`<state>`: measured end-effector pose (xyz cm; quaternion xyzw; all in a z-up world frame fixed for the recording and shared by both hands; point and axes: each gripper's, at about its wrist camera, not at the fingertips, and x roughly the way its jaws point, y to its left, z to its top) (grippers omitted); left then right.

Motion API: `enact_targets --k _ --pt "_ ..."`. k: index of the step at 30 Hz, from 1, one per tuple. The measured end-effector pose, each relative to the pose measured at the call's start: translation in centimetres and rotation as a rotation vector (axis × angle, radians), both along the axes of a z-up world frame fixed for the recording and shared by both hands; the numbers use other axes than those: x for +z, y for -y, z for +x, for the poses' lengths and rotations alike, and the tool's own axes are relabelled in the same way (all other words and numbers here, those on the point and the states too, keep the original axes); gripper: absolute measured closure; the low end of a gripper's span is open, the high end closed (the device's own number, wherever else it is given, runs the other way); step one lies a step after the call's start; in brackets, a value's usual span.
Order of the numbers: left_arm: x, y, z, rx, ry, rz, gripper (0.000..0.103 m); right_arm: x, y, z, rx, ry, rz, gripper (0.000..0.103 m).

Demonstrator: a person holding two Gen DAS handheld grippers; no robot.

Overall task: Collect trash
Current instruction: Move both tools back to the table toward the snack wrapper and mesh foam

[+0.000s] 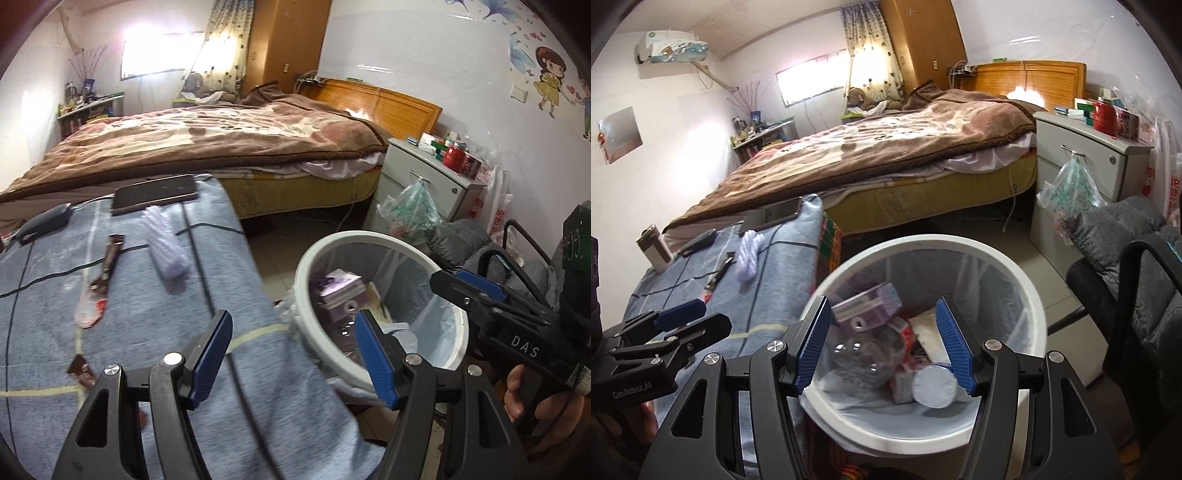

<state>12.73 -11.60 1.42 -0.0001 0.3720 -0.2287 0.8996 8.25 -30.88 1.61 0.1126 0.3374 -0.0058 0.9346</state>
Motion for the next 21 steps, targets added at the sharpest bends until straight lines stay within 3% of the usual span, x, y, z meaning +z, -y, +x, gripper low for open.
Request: enact_targets --k 6,14,21 --pt "0.0 -3.7 -0.2 0.077 0.009 -0.009 0.033 -0.1 -2.1 0.3 0.05 0.002 0.009 0.042" --pt "-0.8 -8.8 -0.8 0.205 0.001 0.036 0.033 -0.3 -4.8 0.8 0.116 0.002 0.013 0.042" --pt "-2.8 -11.8 -1.3 0.294 -0.062 0.084 0.032 -0.2 -7.3 1.8 0.18 0.0 0.007 0.042"
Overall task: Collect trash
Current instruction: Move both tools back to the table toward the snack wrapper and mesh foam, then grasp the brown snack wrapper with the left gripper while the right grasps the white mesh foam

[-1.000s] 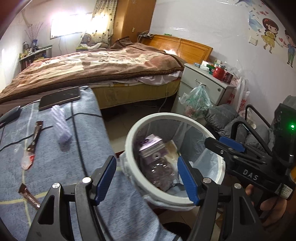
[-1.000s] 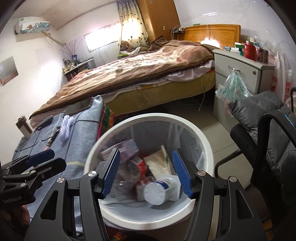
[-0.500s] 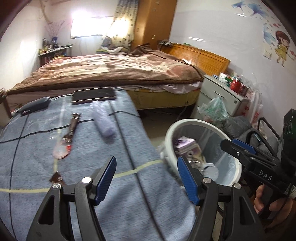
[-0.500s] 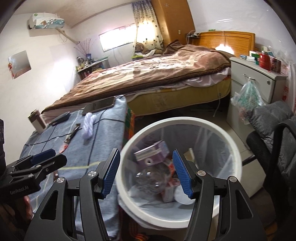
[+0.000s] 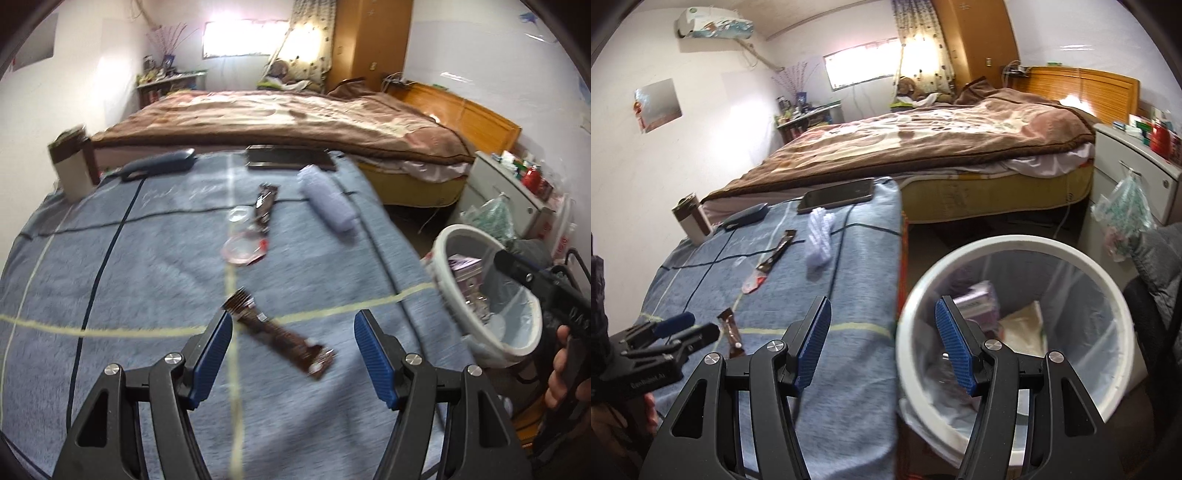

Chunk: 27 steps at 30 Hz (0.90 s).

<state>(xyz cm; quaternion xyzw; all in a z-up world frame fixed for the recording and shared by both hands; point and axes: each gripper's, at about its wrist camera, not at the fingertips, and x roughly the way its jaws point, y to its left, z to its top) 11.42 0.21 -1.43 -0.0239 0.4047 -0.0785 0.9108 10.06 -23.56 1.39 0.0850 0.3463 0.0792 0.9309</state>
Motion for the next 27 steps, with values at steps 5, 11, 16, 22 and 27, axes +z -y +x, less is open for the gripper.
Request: enact_targets --k 5,11,16,22,27 --pt "-1.7 -1.6 0.1 0.039 -0.057 -0.03 0.032 -0.3 -2.0 0.8 0.055 -0.012 -0.024 0.042" --pt "-2.9 -2.0 1.2 0.066 -0.095 -0.06 0.033 -0.2 -3.5 1.8 0.096 -0.018 -0.033 0.042" --pt "-3.7 -1.5 2.5 0.075 -0.118 -0.055 0.033 0.0 -4.3 2.7 0.111 -0.022 -0.045 0.042" --pt "-3.8 -1.4 2.8 0.085 -0.096 -0.01 0.044 -0.4 -5.3 4.1 0.126 -0.042 -0.056 0.042" --pt "-3.8 -2.9 2.7 0.093 -0.097 -0.026 0.066 -0.7 -6.3 5.5 0.133 -0.062 -0.078 0.042"
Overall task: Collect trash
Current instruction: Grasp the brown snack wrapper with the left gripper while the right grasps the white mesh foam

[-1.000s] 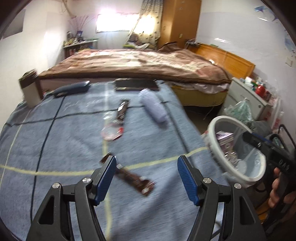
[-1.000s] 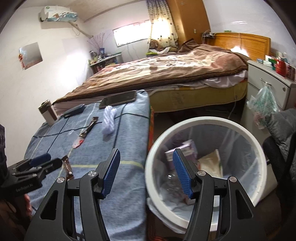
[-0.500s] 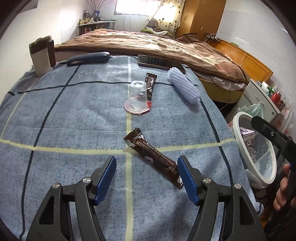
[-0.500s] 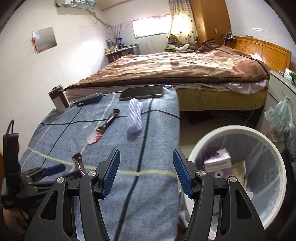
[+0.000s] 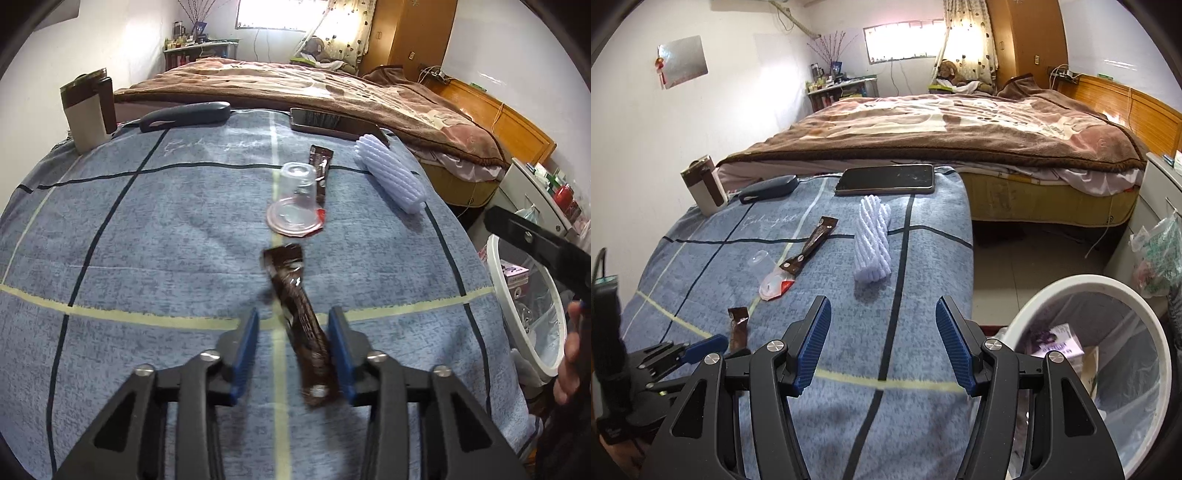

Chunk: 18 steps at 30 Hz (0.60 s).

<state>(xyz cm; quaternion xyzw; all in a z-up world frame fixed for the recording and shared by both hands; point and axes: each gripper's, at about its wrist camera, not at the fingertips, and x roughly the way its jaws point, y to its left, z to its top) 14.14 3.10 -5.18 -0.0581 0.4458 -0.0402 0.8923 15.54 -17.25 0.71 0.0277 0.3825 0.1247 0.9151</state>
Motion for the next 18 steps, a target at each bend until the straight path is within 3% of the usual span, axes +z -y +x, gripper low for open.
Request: enact_targets --k 6,18 --pt "0.0 -1.0 0.2 -0.013 -0.001 -0.015 0.07 -0.5 -1.1 1.6 0.013 -0.03 -0.011 0.042" --pt "0.0 -1.7 1.4 -0.046 0.007 -0.043 0.068 -2.1 -2.5 5.2 0.037 -0.091 -0.059 0.042"
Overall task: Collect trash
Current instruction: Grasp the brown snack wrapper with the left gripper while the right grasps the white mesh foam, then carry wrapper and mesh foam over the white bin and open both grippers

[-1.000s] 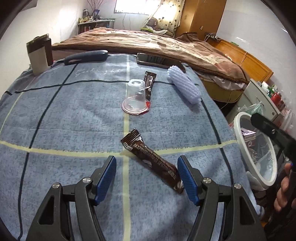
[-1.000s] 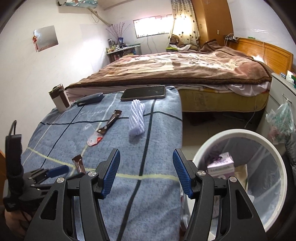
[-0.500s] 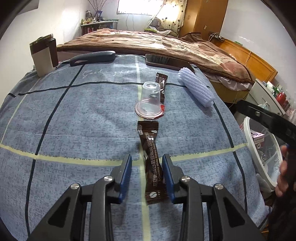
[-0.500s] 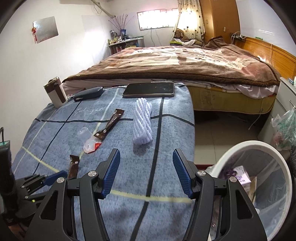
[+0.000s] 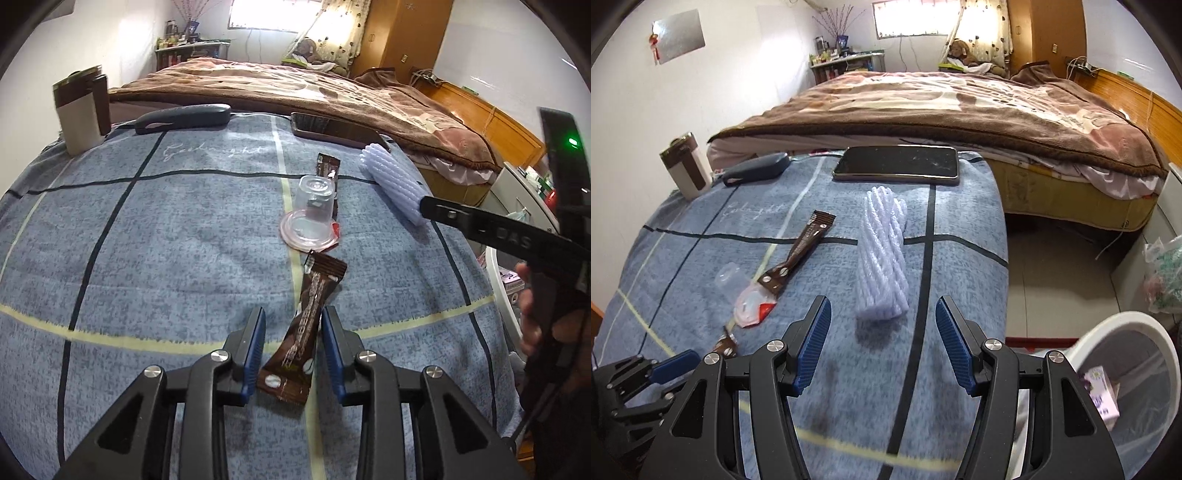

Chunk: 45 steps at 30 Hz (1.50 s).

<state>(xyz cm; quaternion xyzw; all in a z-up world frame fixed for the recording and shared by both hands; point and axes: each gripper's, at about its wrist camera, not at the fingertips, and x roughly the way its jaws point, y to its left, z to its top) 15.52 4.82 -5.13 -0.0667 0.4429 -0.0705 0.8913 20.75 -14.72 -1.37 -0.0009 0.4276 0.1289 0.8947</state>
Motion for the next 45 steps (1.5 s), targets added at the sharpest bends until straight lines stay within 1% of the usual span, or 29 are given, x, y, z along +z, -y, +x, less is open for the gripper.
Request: enact_targets --k 2,3,9,15,20,22,24,25,27,30,36,45 --pt "0.0 0.3 0.3 -0.019 -0.001 0.001 0.063 -0.2 -0.3 0.6 0.005 -0.008 -0.01 0.042" --pt "0.0 0.5 0.4 -0.028 0.001 0.007 0.063 -0.3 -0.4 0.8 0.007 -0.013 -0.015 0.042" --pt "0.0 0.9 1.3 -0.034 0.005 0.03 0.063 -0.8 -0.9 2.1 0.012 -0.027 -0.032 0.042" --pt "-0.1 1.1 1.4 -0.039 0.011 0.038 0.063 -1.2 -0.9 2.6 0.013 -0.041 -0.019 0.042" --pt "-0.1 1.1 1.5 -0.038 0.015 0.044 0.063 -1.4 -0.7 2.7 0.004 -0.046 -0.011 0.045" --pt "-0.2 1.1 1.5 -0.038 0.015 0.043 0.064 -1.6 -0.7 2.9 0.001 -0.048 -0.013 0.048" --pt "-0.1 1.1 1.5 -0.034 0.016 0.05 0.067 -1.7 -0.8 2.9 0.001 -0.049 -0.019 0.053" --pt "-0.1 1.1 1.5 -0.034 0.016 0.051 0.067 -1.7 -0.9 3.0 0.003 -0.049 -0.021 0.058" --pt "-0.2 1.0 1.5 -0.027 0.017 0.053 0.073 -1.7 -1.0 3.0 0.002 -0.045 -0.03 0.067" --pt "-0.2 0.7 1.5 -0.021 0.017 0.045 0.079 -1.7 -1.0 3.0 0.0 -0.039 -0.034 0.07" --pt "-0.2 0.7 1.5 -0.017 0.016 0.054 0.085 -1.6 -1.1 2.4 0.009 -0.033 -0.029 0.073" --pt "-0.2 0.7 1.0 -0.012 0.015 0.042 0.087 -1.0 -0.6 1.0 0.004 -0.014 -0.001 0.073"
